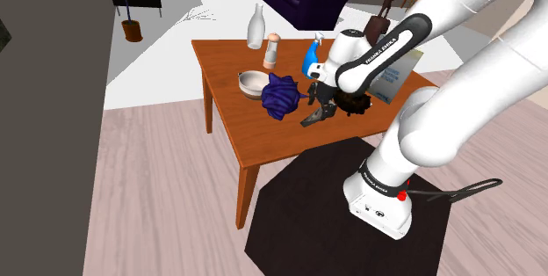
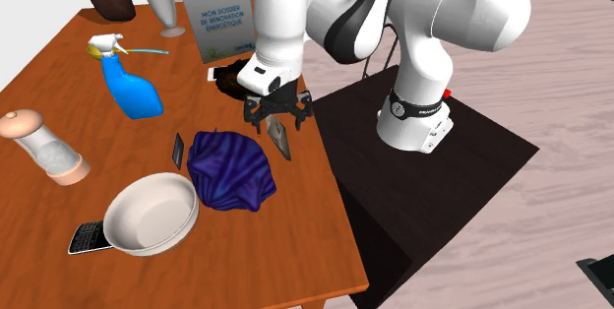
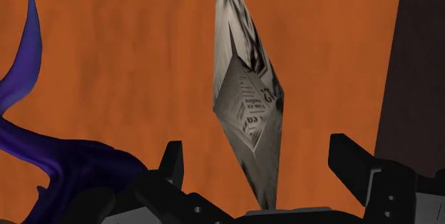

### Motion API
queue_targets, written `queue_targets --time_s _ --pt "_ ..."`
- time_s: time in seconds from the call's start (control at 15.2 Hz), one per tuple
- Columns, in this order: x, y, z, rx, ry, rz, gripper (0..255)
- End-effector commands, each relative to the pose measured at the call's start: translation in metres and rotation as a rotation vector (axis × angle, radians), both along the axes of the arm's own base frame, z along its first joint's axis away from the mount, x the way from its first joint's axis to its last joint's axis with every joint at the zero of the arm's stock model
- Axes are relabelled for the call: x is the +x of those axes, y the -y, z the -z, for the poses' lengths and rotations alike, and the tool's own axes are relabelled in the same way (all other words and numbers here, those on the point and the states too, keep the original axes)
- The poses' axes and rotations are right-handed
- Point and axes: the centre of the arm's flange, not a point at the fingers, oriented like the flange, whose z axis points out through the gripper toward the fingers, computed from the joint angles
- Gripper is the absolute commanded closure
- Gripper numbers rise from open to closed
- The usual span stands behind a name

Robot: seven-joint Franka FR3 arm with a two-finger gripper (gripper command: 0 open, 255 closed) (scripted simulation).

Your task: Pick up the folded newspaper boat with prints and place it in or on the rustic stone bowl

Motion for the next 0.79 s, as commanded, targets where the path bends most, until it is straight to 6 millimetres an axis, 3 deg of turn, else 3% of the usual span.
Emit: queue_targets --time_s 0.0,0.2,0.66,0.73 --pt "0.0 -0.001 0.011 -0.001 0.002 -0.003 0" --pt "0.001 0.0 0.025 -0.001 0.002 -0.003 0" --pt "0.001 0.0 0.025 -0.001 0.002 -0.003 0" --pt "0.001 0.0 0.025 -0.001 0.002 -0.003 255"
